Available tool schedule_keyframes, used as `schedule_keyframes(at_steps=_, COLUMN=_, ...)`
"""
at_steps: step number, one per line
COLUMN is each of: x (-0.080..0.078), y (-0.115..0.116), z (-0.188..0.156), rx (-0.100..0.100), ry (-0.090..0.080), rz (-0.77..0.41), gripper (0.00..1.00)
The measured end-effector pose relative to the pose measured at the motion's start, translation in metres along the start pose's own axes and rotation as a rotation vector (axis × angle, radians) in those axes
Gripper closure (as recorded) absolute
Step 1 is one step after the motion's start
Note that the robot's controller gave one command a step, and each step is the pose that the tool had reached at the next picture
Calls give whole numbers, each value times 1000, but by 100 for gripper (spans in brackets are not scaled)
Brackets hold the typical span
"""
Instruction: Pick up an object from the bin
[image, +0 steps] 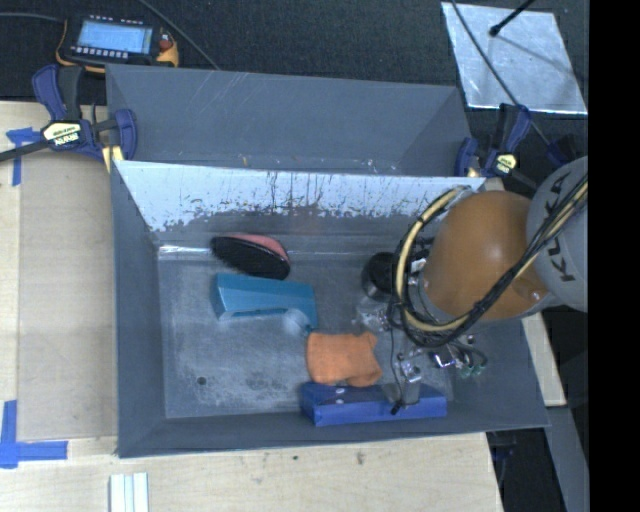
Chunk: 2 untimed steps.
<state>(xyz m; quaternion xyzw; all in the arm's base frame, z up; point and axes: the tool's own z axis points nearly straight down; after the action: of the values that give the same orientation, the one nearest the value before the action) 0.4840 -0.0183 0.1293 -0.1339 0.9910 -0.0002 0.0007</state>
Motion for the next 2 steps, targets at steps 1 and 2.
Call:
schedule_keyframes(at_steps=1, x=-18, y=11, z=47, rx=7, ry=-40, rz=254, gripper=0)
schedule_keyframes(at_steps=2, x=-14, y=31, z=57, rx=3, ry=-15, rz=69, gripper=100)
